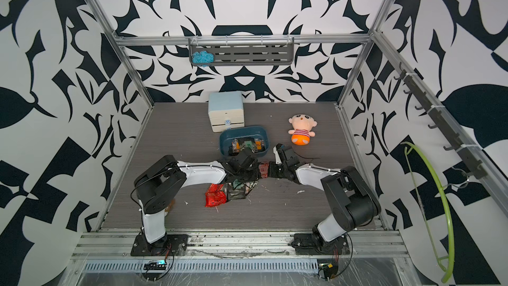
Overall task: Put the tea bags into the storage box
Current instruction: Pick up the tea bag from the center of the board, then place the tea bag in the storage box.
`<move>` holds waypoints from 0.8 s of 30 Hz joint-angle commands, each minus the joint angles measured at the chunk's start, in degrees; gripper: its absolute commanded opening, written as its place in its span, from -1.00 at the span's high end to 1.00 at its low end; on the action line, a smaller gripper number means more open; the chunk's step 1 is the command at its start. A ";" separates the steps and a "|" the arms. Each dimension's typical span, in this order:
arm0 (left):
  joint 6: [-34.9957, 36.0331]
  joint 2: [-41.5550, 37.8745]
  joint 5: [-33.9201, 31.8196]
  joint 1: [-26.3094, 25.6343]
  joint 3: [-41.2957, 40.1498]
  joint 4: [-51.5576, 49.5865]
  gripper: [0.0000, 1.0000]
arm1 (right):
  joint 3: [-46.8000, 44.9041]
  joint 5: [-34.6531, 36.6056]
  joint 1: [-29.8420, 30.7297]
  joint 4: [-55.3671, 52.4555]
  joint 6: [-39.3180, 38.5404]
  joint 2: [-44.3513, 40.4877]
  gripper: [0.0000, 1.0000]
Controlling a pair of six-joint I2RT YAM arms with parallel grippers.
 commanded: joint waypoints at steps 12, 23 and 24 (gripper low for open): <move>-2.20 -21.77 -12.13 -0.37 -12.14 -6.28 -0.38 | 0.00 21.78 0.31 -27.62 -0.07 -29.27 1.00; -7.42 -42.75 -25.90 -0.39 -26.30 -8.93 -0.64 | 13.88 20.71 0.31 -37.16 -2.34 -42.69 1.00; -8.02 -44.49 -25.80 -0.36 -28.35 -7.28 -0.63 | 14.96 19.13 0.31 -35.86 -1.78 -42.20 1.00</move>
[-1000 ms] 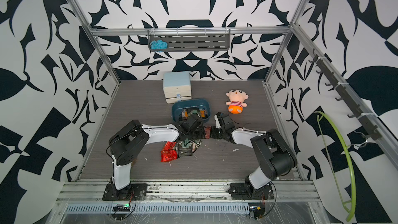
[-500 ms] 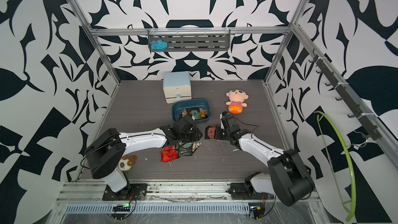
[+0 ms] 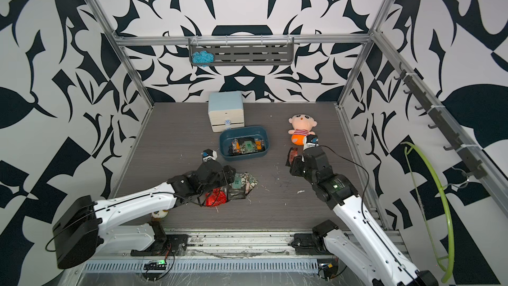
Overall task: Put the tea bags into the storage box
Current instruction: Place the tea bag in the storage box.
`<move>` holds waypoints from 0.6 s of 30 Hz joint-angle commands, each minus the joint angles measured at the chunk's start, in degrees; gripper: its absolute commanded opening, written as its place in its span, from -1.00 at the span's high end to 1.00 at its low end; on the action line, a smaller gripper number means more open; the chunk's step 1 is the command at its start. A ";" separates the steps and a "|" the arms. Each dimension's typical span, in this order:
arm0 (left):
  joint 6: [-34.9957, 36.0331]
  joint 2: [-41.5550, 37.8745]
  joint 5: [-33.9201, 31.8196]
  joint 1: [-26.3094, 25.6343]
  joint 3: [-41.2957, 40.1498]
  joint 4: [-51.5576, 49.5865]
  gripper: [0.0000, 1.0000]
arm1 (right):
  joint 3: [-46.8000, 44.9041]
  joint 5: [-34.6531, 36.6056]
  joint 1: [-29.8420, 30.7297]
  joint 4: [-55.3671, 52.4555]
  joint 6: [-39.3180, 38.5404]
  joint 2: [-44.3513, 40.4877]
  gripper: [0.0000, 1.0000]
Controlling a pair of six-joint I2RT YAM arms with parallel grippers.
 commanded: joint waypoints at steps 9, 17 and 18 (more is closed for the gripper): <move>-2.08 -16.33 -4.44 -0.23 -13.36 0.10 -0.62 | 15.27 -9.72 4.16 10.52 1.96 19.13 1.00; -5.04 -26.29 -11.04 -0.19 -15.88 -10.11 -0.63 | 32.91 -7.23 12.18 9.53 -0.43 44.21 1.00; -5.14 -27.30 -11.15 -0.23 -16.32 -10.39 -0.63 | 35.13 -8.23 12.39 9.26 -0.07 47.21 1.00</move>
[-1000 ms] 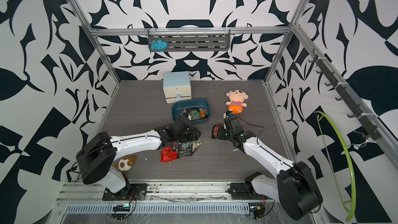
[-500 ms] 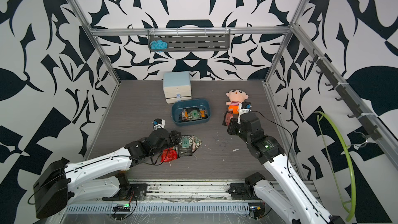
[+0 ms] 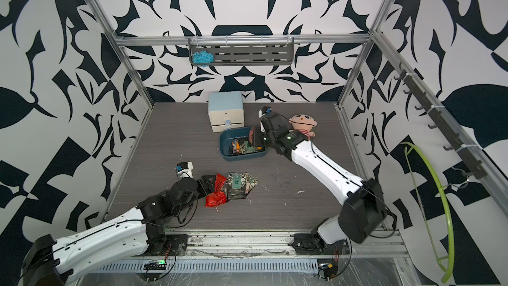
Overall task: Put the tea bags into the storage box
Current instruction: Place the tea bag in the storage box, then pick up the tea bag from the center of the board.
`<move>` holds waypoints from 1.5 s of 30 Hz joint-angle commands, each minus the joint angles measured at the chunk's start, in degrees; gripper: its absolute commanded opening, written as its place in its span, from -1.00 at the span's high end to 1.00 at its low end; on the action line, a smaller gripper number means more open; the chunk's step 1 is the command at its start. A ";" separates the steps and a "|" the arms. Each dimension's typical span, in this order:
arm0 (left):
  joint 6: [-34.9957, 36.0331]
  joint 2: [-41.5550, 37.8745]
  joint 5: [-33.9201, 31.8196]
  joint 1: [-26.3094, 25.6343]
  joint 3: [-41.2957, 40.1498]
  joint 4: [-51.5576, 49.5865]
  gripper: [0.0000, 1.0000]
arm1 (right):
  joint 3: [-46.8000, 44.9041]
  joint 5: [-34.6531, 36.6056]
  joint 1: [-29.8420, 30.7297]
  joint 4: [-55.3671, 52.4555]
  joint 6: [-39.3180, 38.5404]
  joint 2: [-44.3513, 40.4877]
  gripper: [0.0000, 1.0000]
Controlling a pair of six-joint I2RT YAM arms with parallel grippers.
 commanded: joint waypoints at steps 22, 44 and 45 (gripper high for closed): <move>-3.40 -12.73 -2.83 -0.19 -2.82 -12.82 -0.63 | 17.08 15.15 -0.44 -10.99 -5.28 19.49 0.44; 1.25 11.43 11.81 -0.20 7.44 1.89 -0.20 | -32.01 -11.08 1.26 20.08 -3.52 -18.16 0.11; 1.67 13.65 12.20 -0.19 8.71 2.05 -0.16 | -32.78 -11.30 2.21 21.20 -4.16 -16.47 0.14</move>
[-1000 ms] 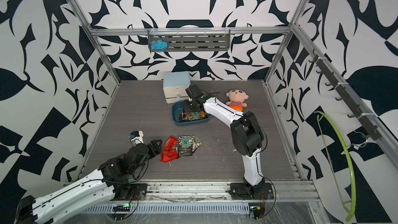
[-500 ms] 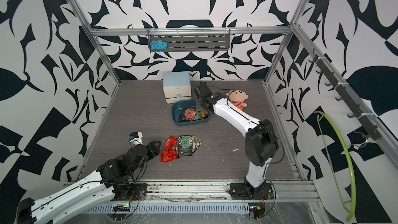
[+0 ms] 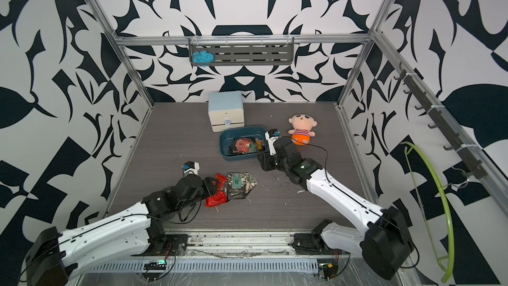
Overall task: Put the tea bags into the storage box
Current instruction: Pick up the tea bag from the center of the board.
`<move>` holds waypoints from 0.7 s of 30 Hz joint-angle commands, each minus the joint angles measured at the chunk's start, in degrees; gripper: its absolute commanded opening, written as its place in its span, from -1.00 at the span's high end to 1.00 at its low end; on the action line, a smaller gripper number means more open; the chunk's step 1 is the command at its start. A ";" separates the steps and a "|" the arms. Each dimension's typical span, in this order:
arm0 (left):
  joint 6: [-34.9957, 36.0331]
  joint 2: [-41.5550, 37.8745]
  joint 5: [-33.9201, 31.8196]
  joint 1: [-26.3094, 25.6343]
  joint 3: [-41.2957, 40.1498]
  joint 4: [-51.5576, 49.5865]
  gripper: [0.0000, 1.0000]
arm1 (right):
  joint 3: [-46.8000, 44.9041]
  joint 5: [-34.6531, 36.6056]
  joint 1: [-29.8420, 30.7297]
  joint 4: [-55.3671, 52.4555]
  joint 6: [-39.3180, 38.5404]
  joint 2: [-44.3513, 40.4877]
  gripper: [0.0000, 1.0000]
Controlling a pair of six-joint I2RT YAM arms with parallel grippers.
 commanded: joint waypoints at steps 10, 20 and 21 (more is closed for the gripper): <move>4.64 16.73 3.54 0.38 8.81 5.51 0.07 | -2.28 -6.27 7.72 13.90 -3.50 17.26 0.42; 4.78 26.39 7.73 2.67 11.15 6.91 0.29 | -2.44 -4.83 8.99 13.58 -3.75 18.52 0.65; 4.78 26.67 7.75 2.71 11.29 6.83 0.29 | -2.34 -4.78 9.08 13.49 -3.73 18.73 0.65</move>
